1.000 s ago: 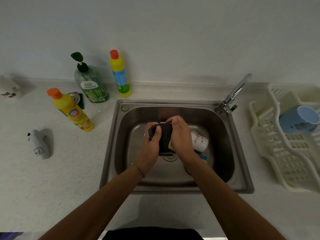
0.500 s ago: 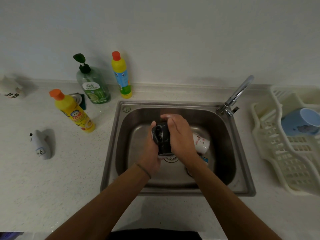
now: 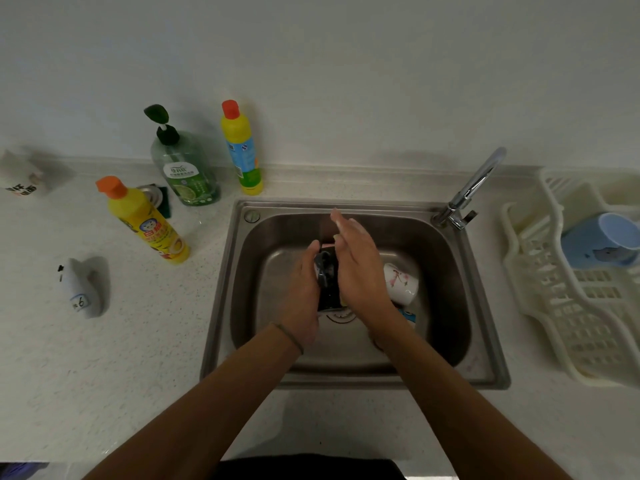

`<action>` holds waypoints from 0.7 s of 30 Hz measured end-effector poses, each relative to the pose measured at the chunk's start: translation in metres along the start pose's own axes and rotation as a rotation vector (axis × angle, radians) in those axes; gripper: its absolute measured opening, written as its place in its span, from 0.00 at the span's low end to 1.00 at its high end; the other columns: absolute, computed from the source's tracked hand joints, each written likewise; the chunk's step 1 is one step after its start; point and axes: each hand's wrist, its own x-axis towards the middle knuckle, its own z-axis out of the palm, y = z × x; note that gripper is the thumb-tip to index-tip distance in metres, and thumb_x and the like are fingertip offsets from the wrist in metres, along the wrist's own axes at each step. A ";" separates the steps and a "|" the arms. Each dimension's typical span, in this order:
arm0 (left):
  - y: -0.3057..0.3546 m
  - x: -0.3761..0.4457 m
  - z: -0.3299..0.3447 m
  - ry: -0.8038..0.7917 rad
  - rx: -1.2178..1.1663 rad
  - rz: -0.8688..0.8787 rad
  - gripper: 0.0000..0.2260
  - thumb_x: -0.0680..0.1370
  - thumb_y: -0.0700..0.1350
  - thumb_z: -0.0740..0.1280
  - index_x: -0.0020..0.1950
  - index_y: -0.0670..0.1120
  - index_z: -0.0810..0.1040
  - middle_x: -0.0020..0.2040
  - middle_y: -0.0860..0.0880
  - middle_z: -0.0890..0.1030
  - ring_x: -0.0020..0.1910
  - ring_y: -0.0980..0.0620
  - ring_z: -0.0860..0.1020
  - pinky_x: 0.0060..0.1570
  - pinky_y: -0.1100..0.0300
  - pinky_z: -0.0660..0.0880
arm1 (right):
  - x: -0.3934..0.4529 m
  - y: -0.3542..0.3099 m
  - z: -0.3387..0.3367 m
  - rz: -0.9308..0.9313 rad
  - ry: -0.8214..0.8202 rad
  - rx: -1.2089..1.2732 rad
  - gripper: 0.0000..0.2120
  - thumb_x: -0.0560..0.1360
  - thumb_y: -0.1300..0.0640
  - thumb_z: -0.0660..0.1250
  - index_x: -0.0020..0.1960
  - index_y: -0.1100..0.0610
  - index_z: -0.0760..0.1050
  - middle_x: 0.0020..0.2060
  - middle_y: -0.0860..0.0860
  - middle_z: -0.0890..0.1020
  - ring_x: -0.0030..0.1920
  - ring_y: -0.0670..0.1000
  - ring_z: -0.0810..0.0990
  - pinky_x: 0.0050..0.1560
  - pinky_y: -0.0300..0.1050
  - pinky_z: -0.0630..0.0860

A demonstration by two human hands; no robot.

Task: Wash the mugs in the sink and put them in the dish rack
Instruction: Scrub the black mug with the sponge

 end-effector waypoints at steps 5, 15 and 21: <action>0.004 -0.007 -0.008 -0.109 -0.041 -0.061 0.23 0.83 0.63 0.57 0.64 0.49 0.82 0.59 0.43 0.85 0.57 0.45 0.84 0.53 0.50 0.80 | -0.016 0.000 0.007 -0.148 -0.035 -0.117 0.24 0.84 0.53 0.49 0.79 0.49 0.61 0.80 0.45 0.60 0.80 0.43 0.52 0.76 0.36 0.47; 0.005 -0.012 -0.022 -0.288 -0.256 -0.198 0.30 0.75 0.66 0.60 0.67 0.48 0.80 0.64 0.41 0.82 0.58 0.43 0.83 0.66 0.42 0.72 | -0.007 0.002 -0.009 0.031 -0.008 0.451 0.31 0.82 0.59 0.63 0.79 0.41 0.57 0.76 0.36 0.62 0.65 0.26 0.66 0.61 0.31 0.72; 0.012 -0.004 -0.030 -0.247 -0.238 -0.130 0.28 0.76 0.63 0.66 0.71 0.49 0.78 0.66 0.42 0.81 0.61 0.44 0.82 0.59 0.45 0.78 | -0.016 0.016 0.008 -0.005 0.064 -0.045 0.23 0.82 0.43 0.59 0.76 0.43 0.65 0.66 0.46 0.68 0.61 0.44 0.73 0.60 0.42 0.78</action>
